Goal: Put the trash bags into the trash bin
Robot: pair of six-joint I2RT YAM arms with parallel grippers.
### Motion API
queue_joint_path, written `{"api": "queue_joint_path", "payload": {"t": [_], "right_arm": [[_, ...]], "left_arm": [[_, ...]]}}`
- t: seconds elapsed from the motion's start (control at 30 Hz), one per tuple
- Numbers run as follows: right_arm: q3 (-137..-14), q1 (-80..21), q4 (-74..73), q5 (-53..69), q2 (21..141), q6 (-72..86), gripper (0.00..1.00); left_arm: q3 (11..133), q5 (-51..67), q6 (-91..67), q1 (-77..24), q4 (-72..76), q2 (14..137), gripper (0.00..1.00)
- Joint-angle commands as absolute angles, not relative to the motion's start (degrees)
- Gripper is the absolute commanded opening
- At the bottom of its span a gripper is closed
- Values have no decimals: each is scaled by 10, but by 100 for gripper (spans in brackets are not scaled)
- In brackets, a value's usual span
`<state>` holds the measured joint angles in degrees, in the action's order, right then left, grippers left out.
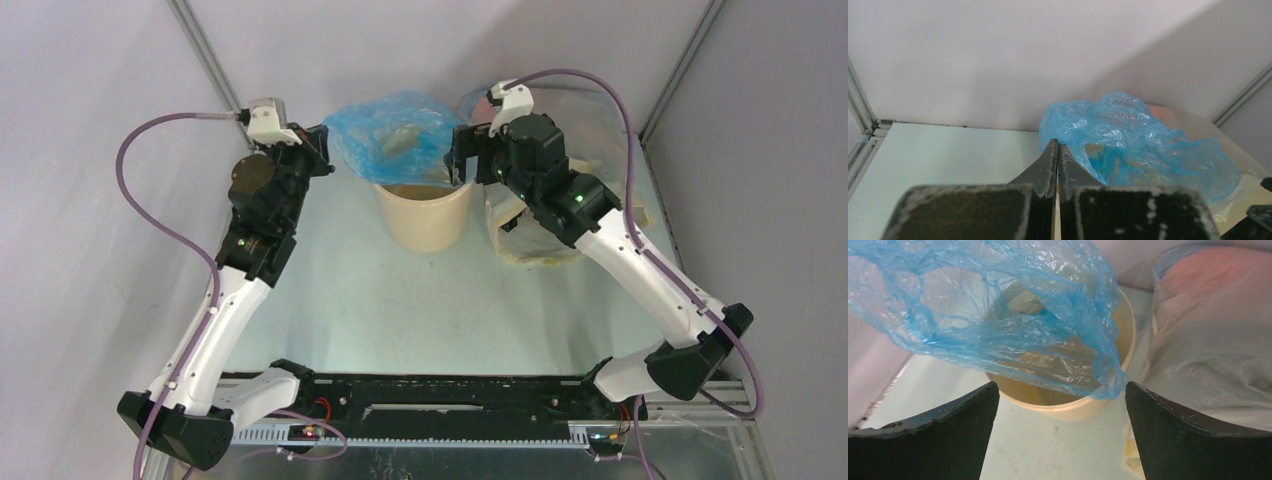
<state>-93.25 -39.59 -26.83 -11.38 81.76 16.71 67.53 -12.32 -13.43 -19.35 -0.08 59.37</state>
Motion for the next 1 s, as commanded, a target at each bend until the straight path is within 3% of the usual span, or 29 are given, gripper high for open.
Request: {"api": "queue_joint_path", "payload": {"t": [0.0, 0.23, 0.6, 0.9, 0.97], "right_arm": [[-963, -400, -234, -171, 850, 61, 100], [-1040, -380, -236, -177, 938, 10, 100], [-1062, -334, -199, 10, 997, -107, 100], [-1039, -359, -160, 2, 1019, -162, 100], [-1058, -362, -158, -42, 1041, -165, 94]], "left_arm": [[675, -91, -134, -188, 25, 597, 0], [675, -88, -135, -184, 24, 601, 0], [679, -72, -147, -178, 24, 606, 0], [679, -69, -148, -175, 24, 609, 0], [679, -70, -149, -173, 24, 608, 0]]}}
